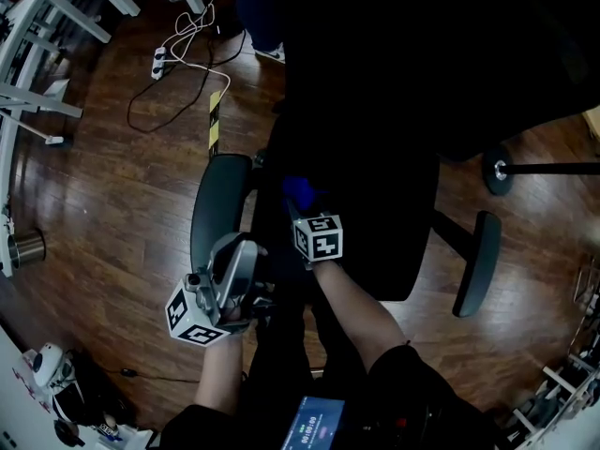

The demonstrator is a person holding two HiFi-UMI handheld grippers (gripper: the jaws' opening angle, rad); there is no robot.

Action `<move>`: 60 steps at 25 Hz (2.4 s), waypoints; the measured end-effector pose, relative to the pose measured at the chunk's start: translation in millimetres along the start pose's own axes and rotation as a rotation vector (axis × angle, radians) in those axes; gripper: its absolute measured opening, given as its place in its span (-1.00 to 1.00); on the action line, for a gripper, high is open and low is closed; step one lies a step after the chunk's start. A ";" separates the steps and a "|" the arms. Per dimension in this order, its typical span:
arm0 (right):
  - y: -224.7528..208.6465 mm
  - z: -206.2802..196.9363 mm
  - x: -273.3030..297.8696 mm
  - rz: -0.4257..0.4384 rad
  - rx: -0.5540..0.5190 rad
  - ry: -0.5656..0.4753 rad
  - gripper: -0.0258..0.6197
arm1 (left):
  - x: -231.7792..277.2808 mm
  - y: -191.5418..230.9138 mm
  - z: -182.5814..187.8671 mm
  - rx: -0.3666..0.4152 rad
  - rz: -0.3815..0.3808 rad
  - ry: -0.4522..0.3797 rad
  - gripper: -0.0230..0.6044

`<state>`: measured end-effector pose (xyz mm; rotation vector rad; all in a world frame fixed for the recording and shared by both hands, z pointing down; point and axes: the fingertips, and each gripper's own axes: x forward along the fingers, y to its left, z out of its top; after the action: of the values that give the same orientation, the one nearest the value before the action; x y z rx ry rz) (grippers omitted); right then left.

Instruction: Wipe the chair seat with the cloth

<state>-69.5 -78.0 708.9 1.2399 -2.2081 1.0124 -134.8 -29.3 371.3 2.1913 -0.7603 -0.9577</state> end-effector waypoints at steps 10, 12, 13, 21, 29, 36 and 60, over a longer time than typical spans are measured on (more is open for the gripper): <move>-217.0 -56.6 -177.9 -0.411 0.124 -0.011 -0.65 | 26.3 -11.6 -16.5 -0.021 -0.045 0.027 -0.95; -242.7 -59.7 -208.4 -0.468 0.142 -0.030 -0.65 | 27.6 -12.0 -19.8 -0.028 -0.045 0.028 -0.95; -251.0 -61.1 -218.5 -0.487 0.154 -0.039 -0.65 | 28.2 -12.0 -21.1 -0.031 -0.045 0.029 -0.95; -237.5 -38.9 -221.3 -0.526 0.131 -0.103 -0.65 | 30.2 -15.7 -22.7 -0.023 -0.046 0.033 -0.95; -41.9 19.0 -96.3 -0.083 0.042 -0.145 -0.65 | 17.5 -19.5 -6.6 0.001 -0.021 0.005 -0.95; 66.2 -12.7 -20.8 0.075 0.002 -0.020 -0.65 | 3.8 -15.7 1.1 0.018 0.007 -0.002 -0.95; -231.2 -99.9 -252.3 -0.512 0.163 -0.088 -0.65 | 14.9 -28.5 -24.8 0.000 -0.025 0.026 -0.95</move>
<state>259.3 59.4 700.9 1.8291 -1.7440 0.9463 -99.7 -13.9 357.8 2.2139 -0.7228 -0.9398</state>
